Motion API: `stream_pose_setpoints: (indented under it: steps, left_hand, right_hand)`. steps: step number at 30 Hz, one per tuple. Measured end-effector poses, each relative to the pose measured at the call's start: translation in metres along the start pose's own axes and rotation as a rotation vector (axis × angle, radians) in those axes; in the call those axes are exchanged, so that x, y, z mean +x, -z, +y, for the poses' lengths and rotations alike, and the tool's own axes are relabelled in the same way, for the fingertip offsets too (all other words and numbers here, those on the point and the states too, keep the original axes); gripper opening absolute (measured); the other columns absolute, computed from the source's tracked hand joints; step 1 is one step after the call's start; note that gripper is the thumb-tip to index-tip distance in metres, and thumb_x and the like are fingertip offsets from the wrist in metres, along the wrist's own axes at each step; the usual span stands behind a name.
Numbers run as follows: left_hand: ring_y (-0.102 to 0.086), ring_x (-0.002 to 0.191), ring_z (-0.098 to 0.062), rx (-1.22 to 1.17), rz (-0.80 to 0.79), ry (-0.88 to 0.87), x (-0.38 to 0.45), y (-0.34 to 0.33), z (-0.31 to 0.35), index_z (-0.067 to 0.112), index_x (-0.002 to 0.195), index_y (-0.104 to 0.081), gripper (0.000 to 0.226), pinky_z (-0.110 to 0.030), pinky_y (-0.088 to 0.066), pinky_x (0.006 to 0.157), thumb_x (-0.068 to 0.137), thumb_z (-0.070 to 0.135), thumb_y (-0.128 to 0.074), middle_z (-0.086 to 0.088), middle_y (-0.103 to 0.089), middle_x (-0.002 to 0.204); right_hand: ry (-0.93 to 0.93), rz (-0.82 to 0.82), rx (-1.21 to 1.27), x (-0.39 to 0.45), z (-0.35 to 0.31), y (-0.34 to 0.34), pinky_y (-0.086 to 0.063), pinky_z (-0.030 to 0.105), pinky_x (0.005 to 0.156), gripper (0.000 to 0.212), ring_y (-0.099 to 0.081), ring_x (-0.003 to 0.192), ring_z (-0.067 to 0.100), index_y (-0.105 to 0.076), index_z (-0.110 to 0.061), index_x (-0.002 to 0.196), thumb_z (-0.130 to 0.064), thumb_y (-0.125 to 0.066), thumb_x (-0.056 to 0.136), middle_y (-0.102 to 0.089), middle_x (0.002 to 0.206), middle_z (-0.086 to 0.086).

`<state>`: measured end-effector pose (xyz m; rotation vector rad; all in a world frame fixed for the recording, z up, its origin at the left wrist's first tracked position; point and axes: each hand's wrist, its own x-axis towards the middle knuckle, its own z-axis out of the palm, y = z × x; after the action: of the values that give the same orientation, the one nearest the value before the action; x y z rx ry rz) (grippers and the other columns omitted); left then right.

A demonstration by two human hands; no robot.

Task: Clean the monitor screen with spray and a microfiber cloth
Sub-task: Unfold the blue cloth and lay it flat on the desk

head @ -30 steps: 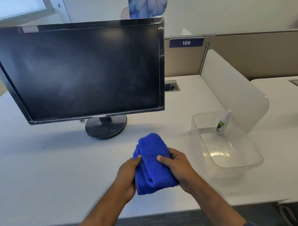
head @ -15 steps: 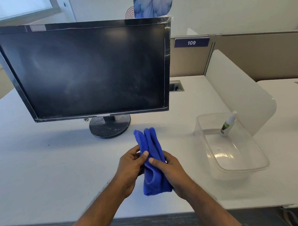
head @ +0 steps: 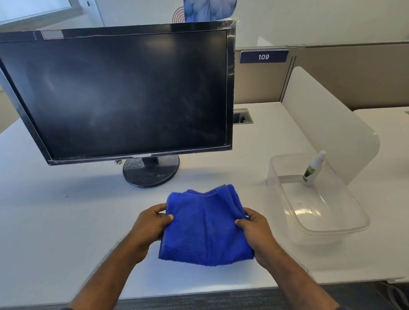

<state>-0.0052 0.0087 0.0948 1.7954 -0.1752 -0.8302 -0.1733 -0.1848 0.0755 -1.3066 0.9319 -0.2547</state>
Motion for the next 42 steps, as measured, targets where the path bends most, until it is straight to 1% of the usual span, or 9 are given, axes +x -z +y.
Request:
stream_pose_setpoints:
  steps: [5, 10, 15, 19, 25, 28, 30, 36, 42]
  left_hand:
    - [-0.070, 0.083, -0.019, 0.298, 0.076, 0.057, 0.015, -0.005, -0.034, 0.017, 0.121, -0.061, 0.028, -0.025, -0.055, 0.058, 0.096, 0.005, -0.055, -0.003, -0.072, 0.094]
    - [-0.065, 0.089, -0.017, 0.368, 0.263, -0.065, 0.022, -0.012, -0.035, 0.022, 0.128, -0.060, 0.038, -0.030, -0.055, 0.074, 0.094, 0.004, -0.056, 0.004, -0.068, 0.101]
    - [-0.058, 0.112, -0.018, 0.494, 0.500, -0.376, 0.005, -0.037, -0.025, 0.021, 0.130, -0.059, 0.044, -0.039, -0.050, 0.098, 0.088, 0.011, -0.067, 0.006, -0.059, 0.127]
    - [-0.061, 0.097, -0.003, 0.373, 0.305, -0.390, -0.012, -0.074, -0.012, 0.028, 0.118, -0.063, 0.032, -0.014, -0.046, 0.080, 0.087, 0.029, -0.072, 0.016, -0.063, 0.115]
    - [-0.062, 0.094, 0.004, 0.256, 0.060, -0.297, -0.019, -0.109, 0.008, 0.036, 0.112, -0.059, 0.051, -0.014, -0.049, 0.074, 0.074, 0.067, -0.071, 0.021, -0.065, 0.103]
    - [-0.056, 0.059, -0.002, 0.234, 0.145, -0.309, -0.015, -0.109, 0.010, 0.027, 0.073, -0.056, 0.030, -0.019, -0.045, 0.056, 0.080, 0.049, -0.075, 0.020, -0.059, 0.061]
    - [-0.047, 0.053, -0.008, 0.206, 0.173, -0.281, -0.012, -0.104, 0.006, 0.019, 0.064, -0.052, 0.034, -0.028, -0.041, 0.053, 0.086, 0.036, -0.071, 0.014, -0.050, 0.051]
    - [-0.054, 0.057, -0.012, 0.231, 0.029, -0.310, -0.014, -0.095, 0.007, 0.011, 0.076, -0.066, 0.028, -0.030, -0.048, 0.058, 0.082, 0.036, -0.077, 0.003, -0.059, 0.060]
    - [-0.074, 0.088, -0.021, 0.004, -0.185, -0.271, -0.021, -0.092, 0.024, 0.026, 0.094, -0.076, 0.017, -0.034, -0.060, 0.078, 0.086, 0.040, -0.073, -0.004, -0.077, 0.091]
  right_hand:
    - [-0.036, 0.062, -0.241, 0.011, 0.019, 0.000, -0.059, 0.037, 0.081, 0.009, -0.065, 0.093, 0.016, -0.058, -0.024, 0.103, -0.020, -0.058, 0.096, -0.065, 0.108, -0.005]
    - [-0.006, 0.097, -0.355, 0.015, 0.025, -0.001, -0.058, 0.033, 0.080, 0.019, -0.064, 0.092, 0.015, -0.054, -0.023, 0.107, -0.024, -0.066, 0.092, -0.061, 0.104, -0.008]
    - [0.001, 0.298, -0.072, 0.009, 0.027, -0.007, -0.056, 0.031, 0.065, 0.007, -0.064, 0.084, 0.017, -0.059, -0.022, 0.091, -0.018, -0.063, 0.094, -0.066, 0.098, 0.000]
    - [0.069, 0.335, 0.051, -0.002, 0.016, -0.018, -0.058, 0.038, 0.070, 0.012, -0.066, 0.081, 0.020, -0.060, -0.020, 0.086, -0.010, -0.063, 0.091, -0.069, 0.091, 0.005]
    - [0.240, -0.010, -0.007, -0.031, 0.008, -0.029, -0.061, 0.040, 0.075, 0.018, -0.073, 0.080, 0.021, -0.074, -0.023, 0.087, -0.008, -0.064, 0.085, -0.076, 0.082, 0.003]
    - [0.204, -0.166, -0.023, -0.035, 0.004, -0.026, -0.061, 0.042, 0.077, 0.016, -0.073, 0.087, 0.024, -0.077, -0.018, 0.087, -0.011, -0.063, 0.083, -0.076, 0.087, 0.007]
    - [0.121, -0.176, 0.068, -0.033, 0.000, -0.023, -0.060, 0.036, 0.070, 0.009, -0.072, 0.086, 0.025, -0.075, -0.014, 0.087, -0.017, -0.067, 0.086, -0.074, 0.090, 0.010]
    - [0.008, -0.046, 0.116, -0.021, -0.026, -0.015, -0.054, 0.030, 0.054, 0.042, -0.069, 0.061, 0.018, -0.066, -0.016, 0.098, -0.054, -0.071, 0.082, -0.073, 0.076, 0.000]
    - [0.089, -0.079, 0.073, -0.017, -0.042, -0.022, -0.053, 0.023, 0.051, 0.014, -0.068, 0.058, 0.013, -0.074, -0.022, 0.096, -0.029, -0.062, 0.093, -0.073, 0.075, 0.000]
